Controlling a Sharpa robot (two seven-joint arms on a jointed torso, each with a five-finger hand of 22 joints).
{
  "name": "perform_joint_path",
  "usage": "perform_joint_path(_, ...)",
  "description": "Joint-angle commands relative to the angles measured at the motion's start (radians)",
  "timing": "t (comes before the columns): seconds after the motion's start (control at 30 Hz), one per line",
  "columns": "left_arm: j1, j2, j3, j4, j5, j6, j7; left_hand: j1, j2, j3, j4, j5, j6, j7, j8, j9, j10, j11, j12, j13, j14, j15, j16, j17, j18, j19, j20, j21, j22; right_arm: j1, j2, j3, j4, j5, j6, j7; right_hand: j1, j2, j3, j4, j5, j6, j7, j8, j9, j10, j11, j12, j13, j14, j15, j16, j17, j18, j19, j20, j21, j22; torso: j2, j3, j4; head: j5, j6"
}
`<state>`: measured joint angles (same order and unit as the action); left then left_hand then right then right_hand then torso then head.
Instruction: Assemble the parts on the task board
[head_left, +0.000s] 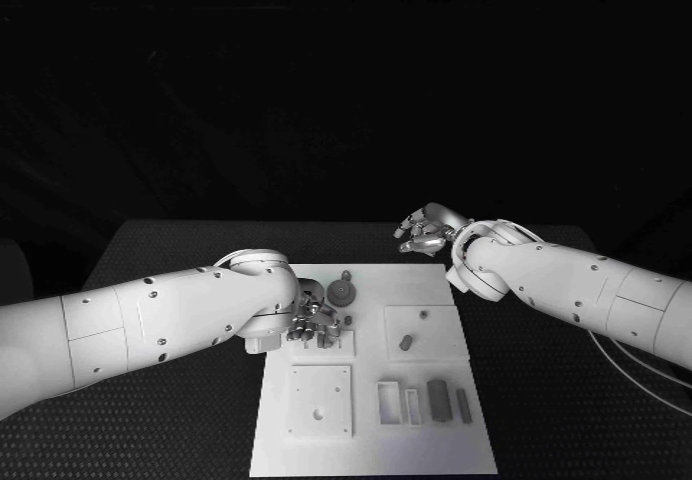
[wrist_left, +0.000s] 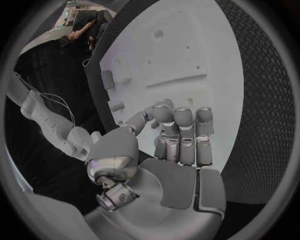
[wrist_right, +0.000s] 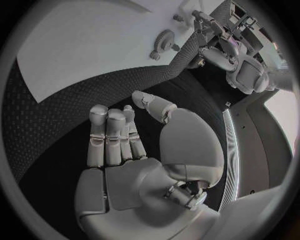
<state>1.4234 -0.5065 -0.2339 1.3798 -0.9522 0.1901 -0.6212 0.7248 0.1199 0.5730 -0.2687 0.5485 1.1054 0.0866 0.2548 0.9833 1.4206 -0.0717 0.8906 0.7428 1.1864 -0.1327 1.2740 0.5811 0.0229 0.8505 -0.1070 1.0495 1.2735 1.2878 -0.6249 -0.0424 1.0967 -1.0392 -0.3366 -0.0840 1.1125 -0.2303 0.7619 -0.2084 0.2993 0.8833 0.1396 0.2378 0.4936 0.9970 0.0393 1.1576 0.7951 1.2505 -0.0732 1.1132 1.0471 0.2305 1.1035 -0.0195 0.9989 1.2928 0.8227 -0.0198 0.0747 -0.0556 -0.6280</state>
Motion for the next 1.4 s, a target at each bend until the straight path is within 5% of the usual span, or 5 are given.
perform_joint_path(0.03, -0.008, 0.002, -0.005, 0.000, 0.000, 0.021, 0.000, 0.004, 0.016, 0.005, 0.000, -0.004, 0.117, -0.084, -0.003, 0.001, -0.037, -0.034, 0.004, -0.001, -0.029, -0.032, 0.006, -0.002, 0.005, 0.000, -0.146, 0.007, -0.002, 0.000, -0.001, 0.000, 0.003, -0.004, 0.014, 0.008, 0.002, 0.006, 0.005, -0.001, 0.005, -0.007, 0.011, 0.003, -0.001, -0.001, -0.002, 0.007, -0.001, -0.008, 0.001, 0.003, -0.001, 0.031, 0.002, -0.001, -0.002, 0.002, 0.000, 0.0000, -0.0004, -0.001, -0.001)
perform_joint_path(1.4, -0.012, -0.013, -0.005, 0.001, -0.050, 0.011, -0.005, 0.013, 0.016, 0.020, -0.006, -0.002, 0.116, -0.085, -0.010, 0.005, -0.039, -0.035, 0.004, -0.006, -0.031, -0.033, 0.012, -0.012, 0.006, -0.001, -0.148, 0.012, -0.007, 0.000, -0.006, 0.000, 0.020, -0.004, 0.019, 0.011, -0.003, 0.007, 0.004, 0.002, 0.011, -0.007, 0.011, 0.003, -0.001, -0.001, -0.002, 0.008, -0.004, -0.008, 0.001, 0.003, -0.002, 0.031, 0.002, 0.000, -0.003, 0.002, 0.000, -0.0004, 0.0009, -0.002, -0.003)
